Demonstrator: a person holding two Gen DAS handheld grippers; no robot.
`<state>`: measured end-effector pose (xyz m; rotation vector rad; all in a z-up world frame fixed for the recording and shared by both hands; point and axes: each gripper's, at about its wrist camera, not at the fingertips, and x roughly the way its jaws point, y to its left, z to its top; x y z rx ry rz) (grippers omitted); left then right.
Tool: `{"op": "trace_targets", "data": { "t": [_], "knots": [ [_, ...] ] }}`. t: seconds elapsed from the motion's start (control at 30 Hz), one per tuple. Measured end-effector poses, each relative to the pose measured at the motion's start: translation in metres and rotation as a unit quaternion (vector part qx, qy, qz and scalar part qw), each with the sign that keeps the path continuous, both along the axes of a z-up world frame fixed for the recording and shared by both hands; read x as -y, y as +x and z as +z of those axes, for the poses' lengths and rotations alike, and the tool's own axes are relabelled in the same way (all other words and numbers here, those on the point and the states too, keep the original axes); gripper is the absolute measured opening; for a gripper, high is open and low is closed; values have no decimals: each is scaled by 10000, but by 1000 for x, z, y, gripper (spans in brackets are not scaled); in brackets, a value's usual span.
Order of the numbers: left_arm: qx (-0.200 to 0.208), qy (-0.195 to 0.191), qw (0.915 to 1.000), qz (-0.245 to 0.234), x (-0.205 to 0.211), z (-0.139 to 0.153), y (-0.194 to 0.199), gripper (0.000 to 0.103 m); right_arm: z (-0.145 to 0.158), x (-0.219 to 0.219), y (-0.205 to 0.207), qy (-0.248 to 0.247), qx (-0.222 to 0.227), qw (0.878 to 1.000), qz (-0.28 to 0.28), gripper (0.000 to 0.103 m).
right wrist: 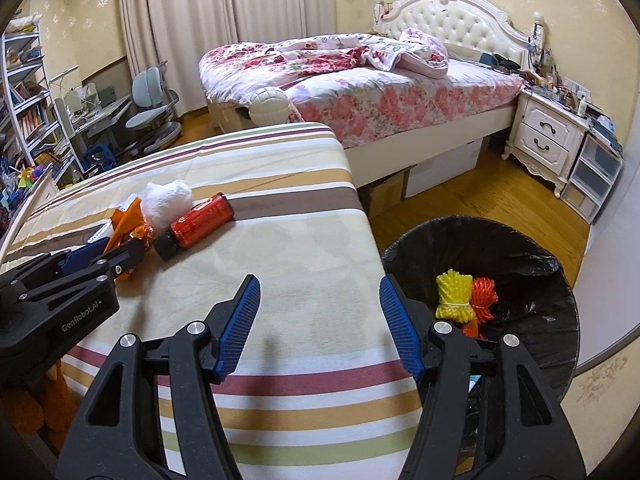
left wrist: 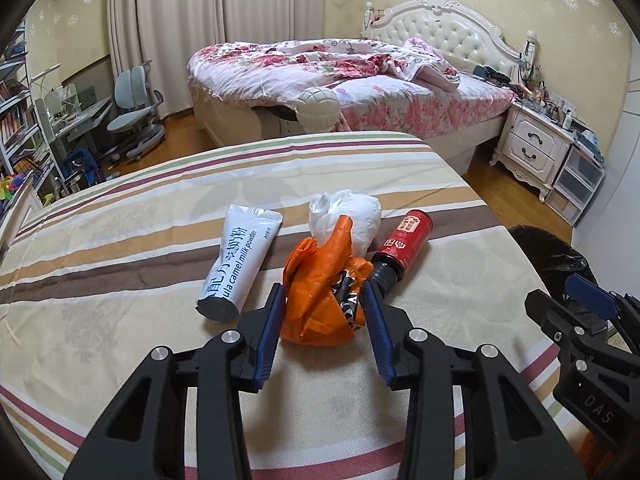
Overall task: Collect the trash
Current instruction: 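Move both grippers back toward the bed, then grasp the orange plastic bag with the left gripper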
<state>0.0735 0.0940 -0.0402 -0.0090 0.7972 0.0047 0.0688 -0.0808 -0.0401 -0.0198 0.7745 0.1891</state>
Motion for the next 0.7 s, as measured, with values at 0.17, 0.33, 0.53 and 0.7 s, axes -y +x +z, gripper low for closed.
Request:
{"op": "trace_targets", "data": {
  "t": [0.17, 0.33, 0.53, 0.7],
  "knots": [
    [30, -92, 9999, -72, -2, 1, -8, 39, -2, -7, -1, -14, -19, 10000, 70, 61],
    [40, -202, 9998, -79, -7, 4, -20, 39, -1, -12, -1, -11, -13, 9999, 145, 61],
    [46, -231, 9997, -6, -19, 7, -36, 39, -1, -22, -3, -18, -8, 9997, 254, 61],
    [50, -286, 9994, 185, -39, 9, -47, 39, 0, -35, -3, -48, -1, 9992, 386, 61]
  ]
}}
